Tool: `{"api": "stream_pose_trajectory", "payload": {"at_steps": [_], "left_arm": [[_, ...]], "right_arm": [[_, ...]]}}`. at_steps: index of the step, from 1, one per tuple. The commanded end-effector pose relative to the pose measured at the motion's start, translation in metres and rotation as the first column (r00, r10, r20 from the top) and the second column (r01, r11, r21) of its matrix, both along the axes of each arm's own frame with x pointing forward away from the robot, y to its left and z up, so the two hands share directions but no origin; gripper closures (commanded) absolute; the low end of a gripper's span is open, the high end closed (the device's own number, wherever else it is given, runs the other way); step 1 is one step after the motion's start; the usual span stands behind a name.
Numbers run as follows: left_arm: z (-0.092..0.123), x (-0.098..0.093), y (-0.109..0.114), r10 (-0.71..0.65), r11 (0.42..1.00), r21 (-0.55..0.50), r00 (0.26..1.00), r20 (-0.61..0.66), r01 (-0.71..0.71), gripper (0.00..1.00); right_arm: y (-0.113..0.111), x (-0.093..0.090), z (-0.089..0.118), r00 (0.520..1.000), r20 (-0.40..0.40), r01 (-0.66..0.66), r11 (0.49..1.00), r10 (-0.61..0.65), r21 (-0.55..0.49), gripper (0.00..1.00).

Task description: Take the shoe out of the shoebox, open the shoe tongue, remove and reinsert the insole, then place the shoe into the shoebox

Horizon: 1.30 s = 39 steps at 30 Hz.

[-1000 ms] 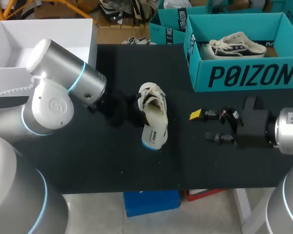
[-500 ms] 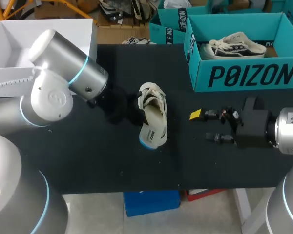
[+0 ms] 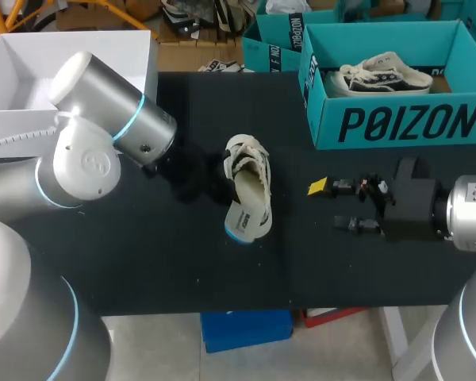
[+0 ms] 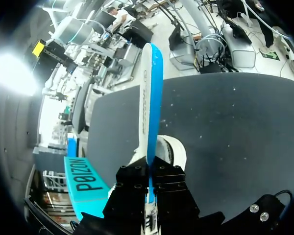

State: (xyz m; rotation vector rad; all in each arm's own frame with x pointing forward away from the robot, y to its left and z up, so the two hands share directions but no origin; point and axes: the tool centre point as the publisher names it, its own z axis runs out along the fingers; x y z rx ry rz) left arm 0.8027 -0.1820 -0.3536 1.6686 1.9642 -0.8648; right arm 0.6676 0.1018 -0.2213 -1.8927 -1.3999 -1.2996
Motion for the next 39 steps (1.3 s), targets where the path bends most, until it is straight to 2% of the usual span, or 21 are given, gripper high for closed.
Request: {"api": "stream_pose_trajectory", "payload": {"at_steps": [1,8,21,38,39], "left_arm": [[-0.002,0.004,-0.007,0.011,1.000,0.017,1.000,0.014,-0.011,1.00],[-0.005,0.013,-0.006,0.029,0.999,0.040,0.999,0.037,-0.030,1.00],[-0.028,0.042,-0.001,0.100,0.992,0.077,0.994,0.041,-0.103,1.00],[-0.020,0.060,0.000,0.144,0.987,0.065,0.987,0.073,-0.149,1.00],[-0.020,0.060,0.000,0.145,0.987,0.066,0.987,0.071,-0.150,0.90]], "right_arm": [[0.001,0.001,0.000,1.000,0.000,0.000,1.000,0.000,0.000,0.00],[0.001,0.001,0.000,1.000,0.000,0.000,1.000,0.000,0.000,0.00],[0.001,0.001,0.000,1.000,0.000,0.000,1.000,0.000,0.000,0.00],[0.001,0.001,0.000,1.000,0.000,0.000,1.000,0.000,0.000,0.00],[0.001,0.001,0.000,1.000,0.000,0.000,1.000,0.000,0.000,0.00]]}}
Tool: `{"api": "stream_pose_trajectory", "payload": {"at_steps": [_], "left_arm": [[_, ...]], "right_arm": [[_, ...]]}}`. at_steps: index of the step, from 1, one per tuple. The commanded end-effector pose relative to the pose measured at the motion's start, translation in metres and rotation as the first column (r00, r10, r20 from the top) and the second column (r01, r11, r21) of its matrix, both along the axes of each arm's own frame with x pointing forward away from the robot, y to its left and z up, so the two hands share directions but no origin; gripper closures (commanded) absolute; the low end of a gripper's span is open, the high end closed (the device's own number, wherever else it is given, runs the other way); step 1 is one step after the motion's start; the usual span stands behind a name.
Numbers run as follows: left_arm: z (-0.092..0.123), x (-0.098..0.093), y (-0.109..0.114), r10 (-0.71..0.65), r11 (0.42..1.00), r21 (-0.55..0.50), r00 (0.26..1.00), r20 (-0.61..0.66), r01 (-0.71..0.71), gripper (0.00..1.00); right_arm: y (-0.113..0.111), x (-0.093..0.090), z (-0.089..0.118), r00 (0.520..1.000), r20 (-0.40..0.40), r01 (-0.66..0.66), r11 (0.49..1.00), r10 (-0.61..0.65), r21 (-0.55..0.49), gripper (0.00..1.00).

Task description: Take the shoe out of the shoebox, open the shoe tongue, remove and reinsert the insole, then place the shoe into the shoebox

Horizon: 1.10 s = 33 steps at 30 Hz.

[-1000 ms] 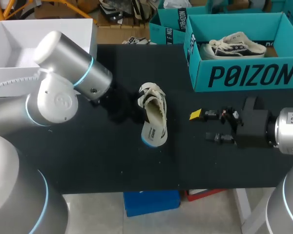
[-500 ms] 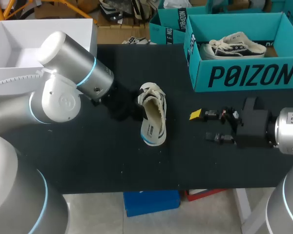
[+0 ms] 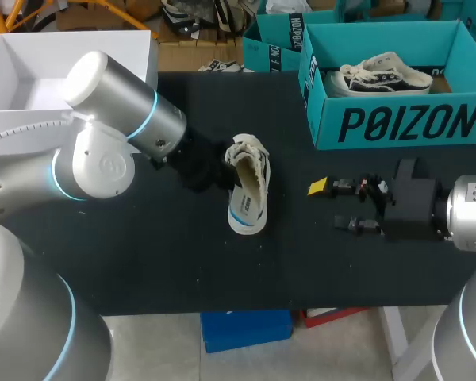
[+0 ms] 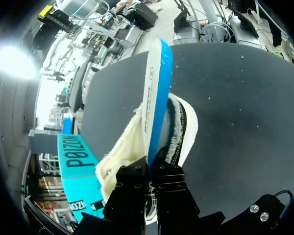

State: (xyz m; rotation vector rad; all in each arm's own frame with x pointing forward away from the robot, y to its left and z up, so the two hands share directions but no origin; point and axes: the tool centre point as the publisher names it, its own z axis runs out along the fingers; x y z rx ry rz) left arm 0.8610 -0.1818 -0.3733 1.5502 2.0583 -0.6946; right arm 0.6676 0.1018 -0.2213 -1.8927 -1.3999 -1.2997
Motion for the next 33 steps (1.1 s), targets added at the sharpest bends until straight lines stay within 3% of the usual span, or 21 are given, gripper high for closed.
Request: {"api": "stream_pose_trajectory", "payload": {"at_steps": [1,2,6,10,18,26,28,29,33], "left_arm": [[-0.001,0.001,0.000,0.006,1.000,0.006,1.000,0.002,-0.006,0.73],[-0.001,-0.001,0.000,0.004,1.000,0.004,1.000,0.002,-0.004,0.59],[0.003,-0.009,0.001,-0.007,1.000,-0.013,1.000,0.001,0.007,0.43],[0.007,-0.016,0.002,-0.023,0.999,-0.040,1.000,-0.011,0.022,0.45],[0.017,-0.031,-0.002,-0.060,0.995,-0.086,0.998,-0.018,0.058,0.58],[0.023,-0.048,-0.006,-0.114,0.989,-0.094,0.993,-0.037,0.110,0.61],[0.023,-0.052,-0.006,-0.126,0.988,-0.094,0.991,-0.040,0.122,0.73],[0.023,-0.052,-0.006,-0.131,0.988,-0.093,0.990,-0.044,0.127,1.00],[0.018,-0.053,-0.006,-0.138,0.987,-0.086,0.989,-0.058,0.133,1.00]], "right_arm": [[0.001,0.001,0.000,1.000,0.000,0.000,1.000,0.000,0.000,0.00],[0.001,0.001,0.000,1.000,0.000,0.000,1.000,0.000,0.000,0.00],[0.001,0.001,0.000,1.000,0.000,0.000,1.000,0.000,0.000,0.00],[0.001,0.001,0.000,1.000,0.000,0.000,1.000,0.000,0.000,0.00],[0.001,0.001,0.000,1.000,0.000,0.000,1.000,0.000,0.000,0.00],[0.001,0.001,0.000,1.000,0.000,0.000,1.000,0.000,0.000,0.00],[0.001,0.001,0.000,1.000,0.000,0.000,1.000,0.000,0.000,0.00],[0.001,0.001,0.000,1.000,0.000,0.000,1.000,0.000,0.000,0.00],[0.001,0.001,0.000,1.000,0.000,0.000,1.000,0.000,0.000,0.00]]}}
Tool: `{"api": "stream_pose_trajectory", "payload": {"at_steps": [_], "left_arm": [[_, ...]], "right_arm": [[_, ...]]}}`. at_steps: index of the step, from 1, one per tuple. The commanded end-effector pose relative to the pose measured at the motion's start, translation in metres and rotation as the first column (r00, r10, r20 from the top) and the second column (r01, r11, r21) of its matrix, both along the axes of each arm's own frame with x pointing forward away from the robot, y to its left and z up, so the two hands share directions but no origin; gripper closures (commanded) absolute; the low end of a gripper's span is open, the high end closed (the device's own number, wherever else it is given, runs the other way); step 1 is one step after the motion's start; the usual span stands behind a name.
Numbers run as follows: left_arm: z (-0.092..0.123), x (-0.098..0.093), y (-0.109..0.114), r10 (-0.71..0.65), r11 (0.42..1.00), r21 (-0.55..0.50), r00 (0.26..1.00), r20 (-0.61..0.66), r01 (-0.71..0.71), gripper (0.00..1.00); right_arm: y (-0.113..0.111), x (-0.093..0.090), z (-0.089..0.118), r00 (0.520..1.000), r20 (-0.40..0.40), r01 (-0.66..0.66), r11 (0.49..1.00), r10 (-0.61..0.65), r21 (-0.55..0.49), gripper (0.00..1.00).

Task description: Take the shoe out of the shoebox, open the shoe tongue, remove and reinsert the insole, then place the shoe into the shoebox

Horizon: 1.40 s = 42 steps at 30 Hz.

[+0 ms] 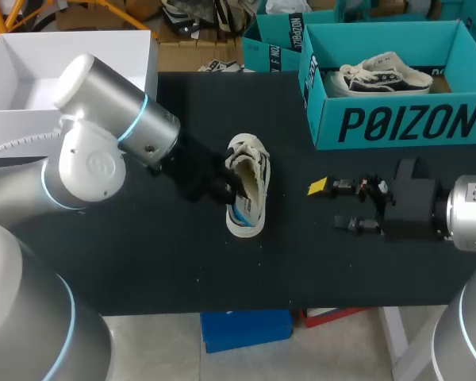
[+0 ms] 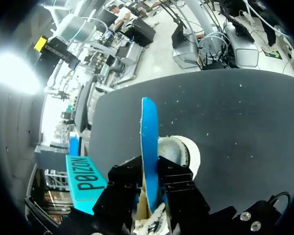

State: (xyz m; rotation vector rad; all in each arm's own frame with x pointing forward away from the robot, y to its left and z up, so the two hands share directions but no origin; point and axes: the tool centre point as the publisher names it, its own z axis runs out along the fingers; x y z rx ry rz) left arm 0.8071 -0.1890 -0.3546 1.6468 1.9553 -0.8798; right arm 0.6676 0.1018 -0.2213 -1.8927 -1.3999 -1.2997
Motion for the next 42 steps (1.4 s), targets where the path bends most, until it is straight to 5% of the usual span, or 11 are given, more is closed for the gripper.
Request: {"api": "stream_pose_trajectory", "payload": {"at_steps": [1,42], "left_arm": [[-0.001,0.001,0.001,-0.003,1.000,0.006,1.000,-0.002,0.003,1.00],[-0.019,0.046,-0.003,0.096,0.987,0.120,0.991,0.097,-0.108,1.00]], "right_arm": [[0.001,0.001,0.000,1.000,0.000,0.000,1.000,0.000,0.000,0.00],[0.001,0.001,0.000,1.000,0.000,0.000,1.000,0.000,0.000,0.00]]}}
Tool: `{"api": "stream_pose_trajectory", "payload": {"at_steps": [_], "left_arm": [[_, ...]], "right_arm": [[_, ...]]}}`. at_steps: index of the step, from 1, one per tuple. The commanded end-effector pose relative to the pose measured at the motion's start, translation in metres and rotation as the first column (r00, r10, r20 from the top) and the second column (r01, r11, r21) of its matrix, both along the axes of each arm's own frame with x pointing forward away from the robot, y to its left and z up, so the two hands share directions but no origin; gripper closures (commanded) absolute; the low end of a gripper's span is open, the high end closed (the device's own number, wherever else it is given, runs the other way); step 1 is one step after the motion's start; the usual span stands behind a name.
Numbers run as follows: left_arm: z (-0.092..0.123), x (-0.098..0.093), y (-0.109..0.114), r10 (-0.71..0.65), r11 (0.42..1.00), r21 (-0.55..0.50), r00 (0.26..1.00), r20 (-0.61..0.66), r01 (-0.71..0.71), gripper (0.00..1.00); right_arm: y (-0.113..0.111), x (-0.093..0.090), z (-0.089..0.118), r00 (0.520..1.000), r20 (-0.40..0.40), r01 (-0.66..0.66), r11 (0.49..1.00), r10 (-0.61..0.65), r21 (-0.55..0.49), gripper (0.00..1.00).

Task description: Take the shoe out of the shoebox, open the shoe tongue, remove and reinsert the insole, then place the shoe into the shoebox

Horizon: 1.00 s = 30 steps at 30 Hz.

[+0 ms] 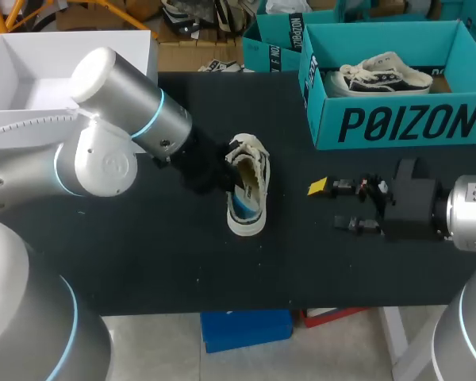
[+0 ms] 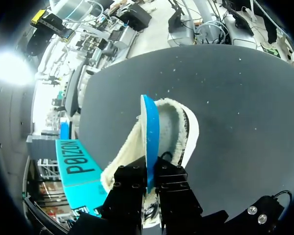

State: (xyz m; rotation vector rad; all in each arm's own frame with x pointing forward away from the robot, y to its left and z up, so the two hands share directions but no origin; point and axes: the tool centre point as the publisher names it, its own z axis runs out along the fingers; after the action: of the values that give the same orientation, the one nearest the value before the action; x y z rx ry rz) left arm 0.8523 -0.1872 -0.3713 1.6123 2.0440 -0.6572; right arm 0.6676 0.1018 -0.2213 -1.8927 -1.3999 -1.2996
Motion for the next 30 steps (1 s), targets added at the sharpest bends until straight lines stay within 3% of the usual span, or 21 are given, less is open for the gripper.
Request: {"api": "stream_pose_trajectory", "payload": {"at_steps": [1,4,6,11,13,16,26,28,30], "left_arm": [[-0.003,0.001,-0.005,0.005,1.000,0.007,1.000,0.006,-0.005,1.00],[-0.003,-0.001,-0.007,0.001,1.000,0.010,1.000,0.008,-0.001,0.96],[-0.001,-0.004,-0.006,-0.011,1.000,0.001,1.000,0.005,0.011,0.60],[0.008,-0.016,-0.002,-0.035,0.999,-0.032,0.999,-0.002,0.035,0.35],[0.013,-0.022,0.001,-0.039,0.997,-0.067,0.999,-0.015,0.038,0.38],[0.013,-0.029,0.001,-0.048,0.994,-0.099,0.998,-0.036,0.044,0.52],[0.010,-0.042,-0.005,-0.073,0.991,-0.112,0.996,-0.055,0.066,0.72],[0.010,-0.042,-0.005,-0.076,0.991,-0.112,0.996,-0.056,0.069,0.82],[0.009,-0.042,-0.006,-0.078,0.991,-0.110,0.995,-0.057,0.072,0.98]], "right_arm": [[0.001,0.001,0.000,1.000,0.000,0.000,1.000,0.000,0.000,0.00],[0.001,0.001,0.000,1.000,0.000,0.000,1.000,0.000,0.000,0.00],[0.001,0.001,0.000,1.000,0.000,0.000,1.000,0.000,0.000,0.00],[0.001,0.001,0.000,1.000,0.000,0.000,1.000,0.000,0.000,0.00],[0.001,0.001,0.000,1.000,0.000,0.000,1.000,0.000,0.000,0.00],[0.001,0.001,0.000,1.000,0.000,0.000,1.000,0.000,0.000,0.00],[0.001,0.001,0.000,1.000,0.000,0.000,1.000,0.000,0.000,0.00],[0.001,0.001,0.000,1.000,0.000,0.000,1.000,0.000,0.000,0.00],[0.001,0.001,0.000,1.000,0.000,0.000,1.000,0.000,0.000,0.00]]}}
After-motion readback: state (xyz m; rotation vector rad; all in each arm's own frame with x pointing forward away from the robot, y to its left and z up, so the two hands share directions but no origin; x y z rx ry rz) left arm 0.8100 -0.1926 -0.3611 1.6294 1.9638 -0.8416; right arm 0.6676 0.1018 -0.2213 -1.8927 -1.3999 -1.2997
